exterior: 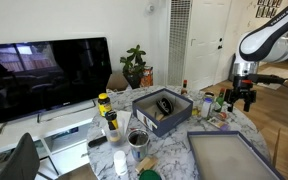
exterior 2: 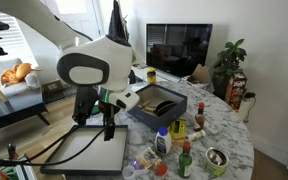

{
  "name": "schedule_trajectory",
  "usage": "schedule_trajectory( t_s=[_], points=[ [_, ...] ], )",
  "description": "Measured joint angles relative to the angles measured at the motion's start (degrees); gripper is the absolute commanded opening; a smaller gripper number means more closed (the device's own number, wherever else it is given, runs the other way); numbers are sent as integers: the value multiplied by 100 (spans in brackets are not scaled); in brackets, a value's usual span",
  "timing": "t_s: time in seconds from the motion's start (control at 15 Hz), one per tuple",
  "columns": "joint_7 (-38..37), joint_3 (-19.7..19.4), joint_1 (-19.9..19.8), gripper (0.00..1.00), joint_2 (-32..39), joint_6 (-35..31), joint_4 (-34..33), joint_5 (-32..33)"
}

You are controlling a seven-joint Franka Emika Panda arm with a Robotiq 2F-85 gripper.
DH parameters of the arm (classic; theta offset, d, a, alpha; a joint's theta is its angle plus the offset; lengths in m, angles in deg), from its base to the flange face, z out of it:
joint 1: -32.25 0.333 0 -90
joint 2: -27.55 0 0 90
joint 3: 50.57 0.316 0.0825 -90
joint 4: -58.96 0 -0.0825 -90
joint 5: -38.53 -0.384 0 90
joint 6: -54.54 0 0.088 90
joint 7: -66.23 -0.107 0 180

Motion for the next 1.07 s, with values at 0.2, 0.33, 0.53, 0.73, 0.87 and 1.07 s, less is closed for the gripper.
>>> schedule_trajectory(
  t_s=[0.2,0.33,0.53,0.73,0.87,1.07],
  points=[
    [128,36,127,100,691,1,12,-109],
    [343,88,195,100,1212,-34,1,-325],
    [724,177,204,100,1891,-170,-29,-610],
    [1055,204,141,100,2307,-265,-63,-811],
    [1221,207,73,77,2463,-267,-73,-898],
    [1295,239,-18,51,2652,-310,-99,-1072]
  ],
)
